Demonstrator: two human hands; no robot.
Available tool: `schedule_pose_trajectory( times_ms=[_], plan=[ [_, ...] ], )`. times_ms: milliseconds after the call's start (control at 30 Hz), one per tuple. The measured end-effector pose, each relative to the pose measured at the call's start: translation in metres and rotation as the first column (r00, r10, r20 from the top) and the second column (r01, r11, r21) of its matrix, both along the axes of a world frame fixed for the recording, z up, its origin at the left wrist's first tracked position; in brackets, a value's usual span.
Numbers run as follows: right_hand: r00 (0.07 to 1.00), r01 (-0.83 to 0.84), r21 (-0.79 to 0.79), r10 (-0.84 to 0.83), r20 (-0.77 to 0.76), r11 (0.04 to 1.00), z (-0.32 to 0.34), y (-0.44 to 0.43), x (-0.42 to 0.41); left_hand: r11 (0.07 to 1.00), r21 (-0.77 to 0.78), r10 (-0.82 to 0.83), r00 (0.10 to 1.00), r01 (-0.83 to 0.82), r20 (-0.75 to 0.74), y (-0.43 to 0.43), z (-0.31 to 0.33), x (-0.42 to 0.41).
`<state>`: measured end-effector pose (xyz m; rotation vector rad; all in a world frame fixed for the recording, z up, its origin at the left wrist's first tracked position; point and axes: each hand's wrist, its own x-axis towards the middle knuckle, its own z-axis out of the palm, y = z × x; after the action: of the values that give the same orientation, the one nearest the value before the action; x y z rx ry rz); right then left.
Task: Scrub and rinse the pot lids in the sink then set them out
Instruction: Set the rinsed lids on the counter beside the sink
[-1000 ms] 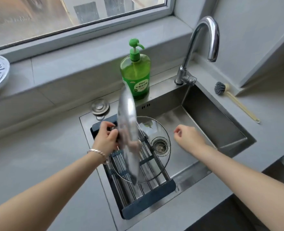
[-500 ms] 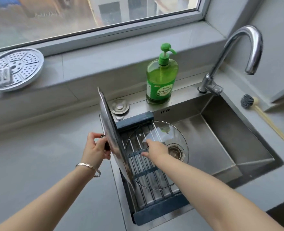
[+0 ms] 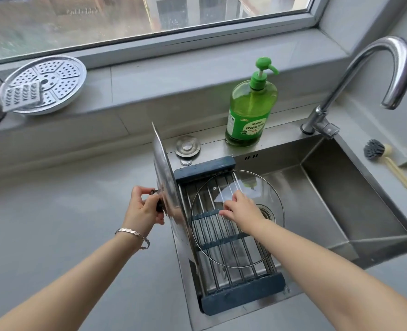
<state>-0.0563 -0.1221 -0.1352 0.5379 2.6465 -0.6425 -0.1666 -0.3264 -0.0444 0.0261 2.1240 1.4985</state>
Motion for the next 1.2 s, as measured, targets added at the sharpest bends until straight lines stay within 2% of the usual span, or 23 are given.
schedule_pose_trajectory(
  times_ms=[100, 200, 367, 433, 533, 633, 700, 833, 1000, 1067, 1200],
  plan=[
    [1.0, -0.01, -0.011, 0.01, 0.006, 1.0, -0.006, 0.0, -0.003, 1.0, 0.002, 0.007, 1.0, -0.007, 0.012, -0.001, -0.001, 0.001],
    [0.988, -0.144, 0.009, 0.143, 0.058, 0.99, -0.008, 0.003, -0.006, 1.0, 0.002, 0.002, 1.0, -0.002, 0.018, -0.002, -0.001, 0.002],
    [0.968, -0.249, 0.091, 0.245, 0.052, 0.964, -0.006, 0.007, -0.012, 1.0, 0.014, -0.003, 1.0, 0.003, 0.009, -0.001, 0.002, 0.001],
    [0.941, -0.333, 0.128, 0.321, 0.105, 0.934, 0.001, 0.01, -0.013, 1.0, 0.026, -0.001, 1.0, 0.001, 0.0, -0.001, 0.004, -0.002],
    [0.84, -0.541, 0.268, 0.502, 0.204, 0.797, 0.02, 0.022, -0.012, 0.999, 0.048, 0.001, 1.0, -0.001, -0.01, -0.003, 0.007, -0.003],
    [0.775, -0.628, 0.399, 0.585, 0.24, 0.668, 0.048, 0.029, -0.01, 0.999, 0.05, -0.001, 1.0, 0.002, -0.02, -0.004, 0.01, -0.003],
    [0.744, -0.66, 0.475, 0.595, 0.304, 0.582, 0.066, 0.027, -0.007, 0.998, 0.058, -0.003, 1.0, 0.004, -0.015, -0.004, 0.012, 0.0],
    [0.658, -0.708, 0.657, 0.58, 0.48, 0.26, 0.099, 0.018, 0.001, 0.997, 0.075, -0.006, 1.0, 0.006, -0.011, -0.004, 0.016, 0.004],
    [0.573, -0.732, 0.681, 0.545, 0.612, 0.004, 0.117, 0.014, 0.014, 0.992, 0.123, 0.035, 0.999, -0.034, -0.01, -0.004, 0.021, 0.013],
    [0.542, -0.743, 0.669, 0.555, 0.631, -0.035, 0.12, 0.016, 0.02, 0.99, 0.139, 0.04, 0.999, -0.039, -0.007, -0.007, 0.023, 0.017],
    [0.579, -0.748, 0.663, 0.531, 0.619, 0.043, 0.13, 0.017, 0.027, 0.99, 0.139, 0.026, 1.0, -0.024, -0.012, -0.015, 0.025, 0.023]
  ],
)
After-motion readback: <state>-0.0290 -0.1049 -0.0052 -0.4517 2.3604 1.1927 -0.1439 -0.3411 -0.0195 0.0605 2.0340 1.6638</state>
